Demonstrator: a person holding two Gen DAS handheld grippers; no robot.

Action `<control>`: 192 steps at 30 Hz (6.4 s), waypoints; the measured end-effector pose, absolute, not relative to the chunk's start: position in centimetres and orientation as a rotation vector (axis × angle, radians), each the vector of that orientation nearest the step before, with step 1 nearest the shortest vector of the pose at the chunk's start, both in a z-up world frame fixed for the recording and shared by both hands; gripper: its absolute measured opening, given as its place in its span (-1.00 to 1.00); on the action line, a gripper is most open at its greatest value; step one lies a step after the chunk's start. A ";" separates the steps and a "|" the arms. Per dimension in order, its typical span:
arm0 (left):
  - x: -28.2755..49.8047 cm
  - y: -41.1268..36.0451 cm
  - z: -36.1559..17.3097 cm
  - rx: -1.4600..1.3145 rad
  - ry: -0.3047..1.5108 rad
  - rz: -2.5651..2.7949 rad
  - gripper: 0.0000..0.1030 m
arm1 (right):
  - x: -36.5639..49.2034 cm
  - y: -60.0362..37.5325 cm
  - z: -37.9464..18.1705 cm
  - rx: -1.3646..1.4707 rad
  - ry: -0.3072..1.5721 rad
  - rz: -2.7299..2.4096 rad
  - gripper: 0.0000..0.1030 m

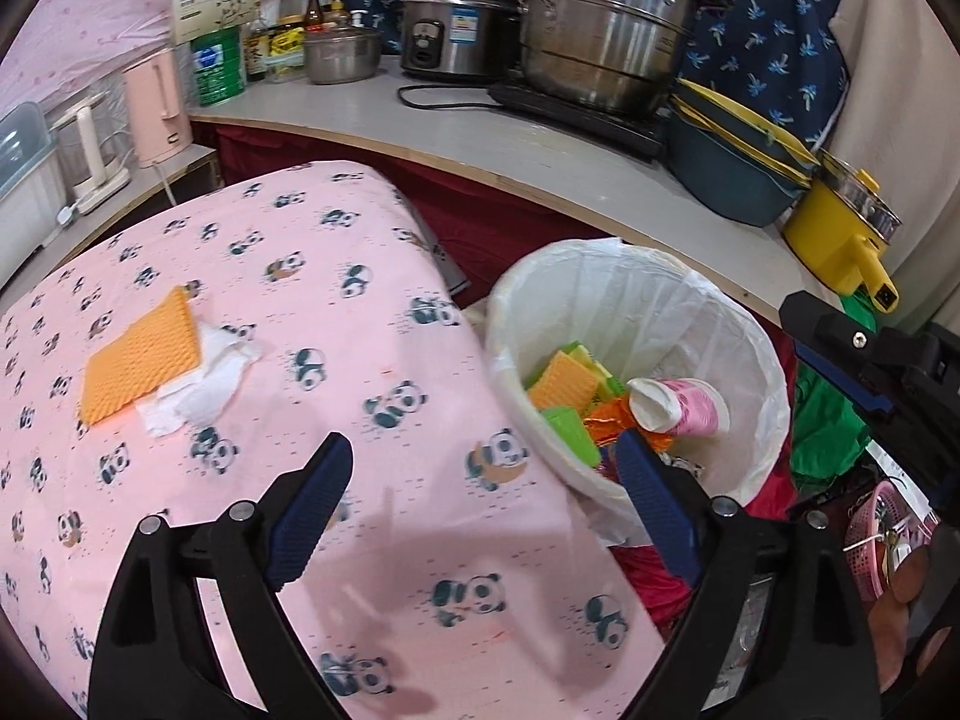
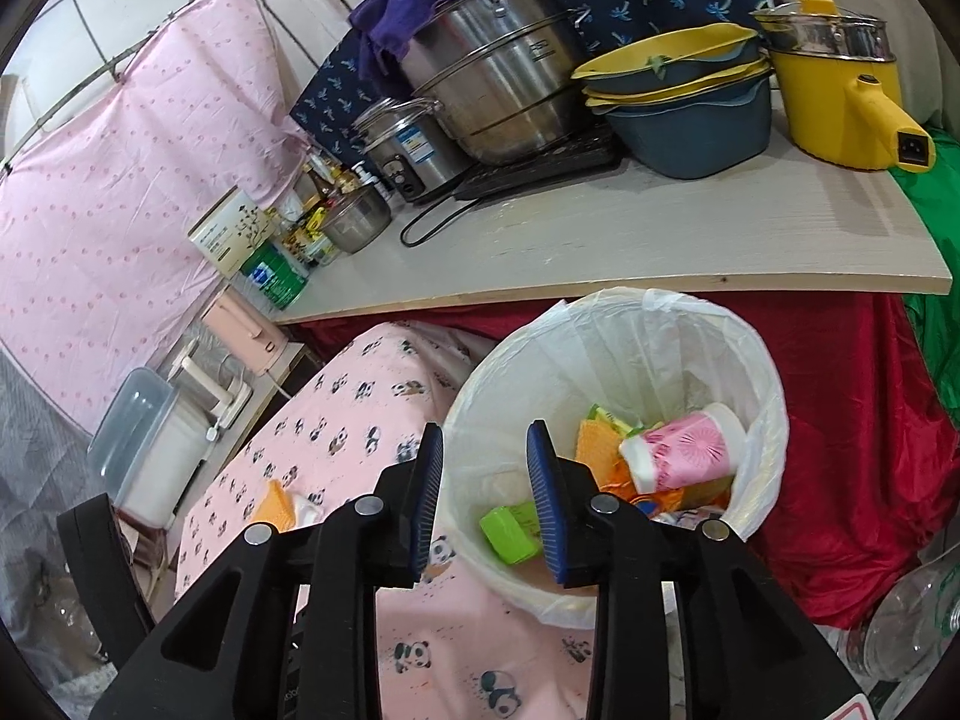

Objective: Collect trash
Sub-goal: 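Move both tools back over the last mesh sleeve and white tissue, then grasp the white tissue with the right tool while the left grasps the orange mesh sleeve, then carry the tissue and mesh sleeve over the bin and open both tools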

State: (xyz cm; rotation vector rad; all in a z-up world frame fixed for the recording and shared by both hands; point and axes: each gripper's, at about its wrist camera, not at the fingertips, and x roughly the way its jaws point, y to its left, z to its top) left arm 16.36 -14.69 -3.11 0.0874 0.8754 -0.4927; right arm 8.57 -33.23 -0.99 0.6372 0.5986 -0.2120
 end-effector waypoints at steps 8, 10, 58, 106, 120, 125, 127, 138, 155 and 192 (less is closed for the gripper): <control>17.2 -10.5 -3.2 0.059 0.876 -0.413 0.65 | 10.0 -29.4 -1.0 0.597 0.635 -0.153 -0.42; 17.5 -9.5 -3.0 0.050 0.874 -0.396 0.65 | 10.3 -28.4 -0.9 0.588 0.643 -0.138 -0.42; 31.7 9.0 -10.1 -0.053 0.973 -0.139 0.83 | 28.3 -12.3 -10.9 0.480 0.915 0.007 -0.29; 18.8 -4.5 0.2 0.040 0.858 -0.398 -0.76 | 13.2 -25.0 0.0 0.514 0.630 -0.115 -0.95; 15.3 -13.1 1.5 0.111 0.839 -0.517 -0.76 | 8.4 -31.8 1.0 0.549 0.583 -0.214 -0.95; 14.8 -15.7 1.4 0.119 0.851 -0.558 -0.76 | 7.5 -33.7 0.5 0.559 0.589 -0.245 -0.95; 14.7 -16.6 1.3 0.123 0.854 -0.569 -0.76 | 7.3 -34.4 0.2 0.562 0.592 -0.257 -0.95; 14.9 -20.6 0.2 0.168 0.875 -0.605 -0.76 | 7.7 -36.5 -0.8 0.570 0.615 -0.289 -0.95; 16.0 -23.1 -1.1 0.173 0.899 -0.631 -0.67 | 8.9 -36.9 -1.7 0.555 0.644 -0.305 -0.94; 15.1 -15.9 -0.4 0.123 0.839 -0.417 0.47 | 6.8 -32.2 0.8 0.403 0.665 -0.306 0.09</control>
